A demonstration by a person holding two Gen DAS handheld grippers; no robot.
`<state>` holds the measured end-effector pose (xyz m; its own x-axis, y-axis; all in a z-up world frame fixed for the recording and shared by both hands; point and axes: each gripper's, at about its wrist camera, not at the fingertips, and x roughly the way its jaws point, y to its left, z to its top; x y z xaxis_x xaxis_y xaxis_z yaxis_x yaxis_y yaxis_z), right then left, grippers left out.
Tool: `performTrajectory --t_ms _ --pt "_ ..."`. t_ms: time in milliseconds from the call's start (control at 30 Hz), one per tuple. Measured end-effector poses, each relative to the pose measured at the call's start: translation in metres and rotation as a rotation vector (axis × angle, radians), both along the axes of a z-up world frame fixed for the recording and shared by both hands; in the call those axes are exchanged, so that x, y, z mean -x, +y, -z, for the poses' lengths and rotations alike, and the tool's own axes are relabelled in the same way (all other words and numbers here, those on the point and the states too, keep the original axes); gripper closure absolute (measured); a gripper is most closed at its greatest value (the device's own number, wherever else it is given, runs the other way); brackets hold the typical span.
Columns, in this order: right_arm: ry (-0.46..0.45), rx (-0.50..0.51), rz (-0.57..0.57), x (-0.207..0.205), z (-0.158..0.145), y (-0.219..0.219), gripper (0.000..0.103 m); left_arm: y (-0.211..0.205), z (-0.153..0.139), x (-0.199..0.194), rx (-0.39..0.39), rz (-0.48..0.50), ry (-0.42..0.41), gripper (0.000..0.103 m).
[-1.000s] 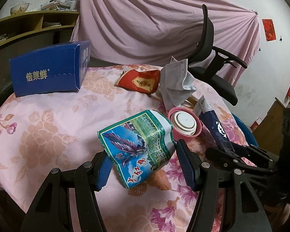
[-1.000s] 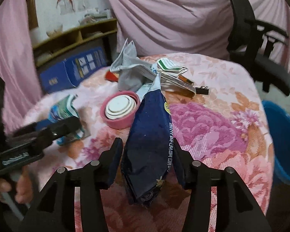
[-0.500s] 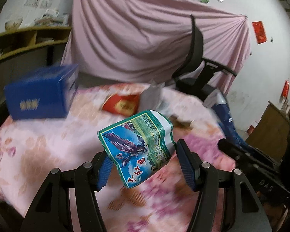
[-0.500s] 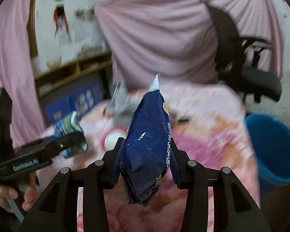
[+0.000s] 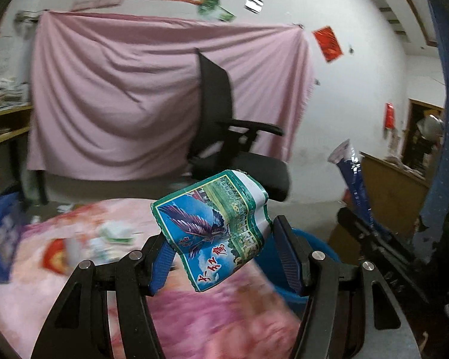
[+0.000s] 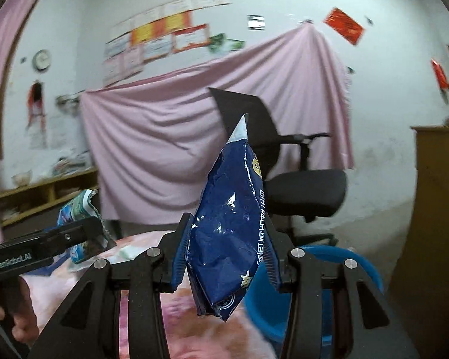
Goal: Collect trash
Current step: 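Carry both items over blue basin and open both tools to drop them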
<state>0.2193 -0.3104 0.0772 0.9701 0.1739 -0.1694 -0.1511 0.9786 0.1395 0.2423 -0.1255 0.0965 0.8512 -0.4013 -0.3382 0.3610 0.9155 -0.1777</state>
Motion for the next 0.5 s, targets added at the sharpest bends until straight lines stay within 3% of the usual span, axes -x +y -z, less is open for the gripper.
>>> performTrajectory --t_ms 233,500 --pt "0.091 -0.059 0.073 -0.025 0.019 -0.052 0.062 -0.065 0.008 -0.054 -0.033 0.102 0.083 0.046" --pt "0.218 -0.153 0.11 -0.053 0.054 -0.085 0.06 -0.111 0.042 -0.113 -0.052 0.149 0.286 0.046"
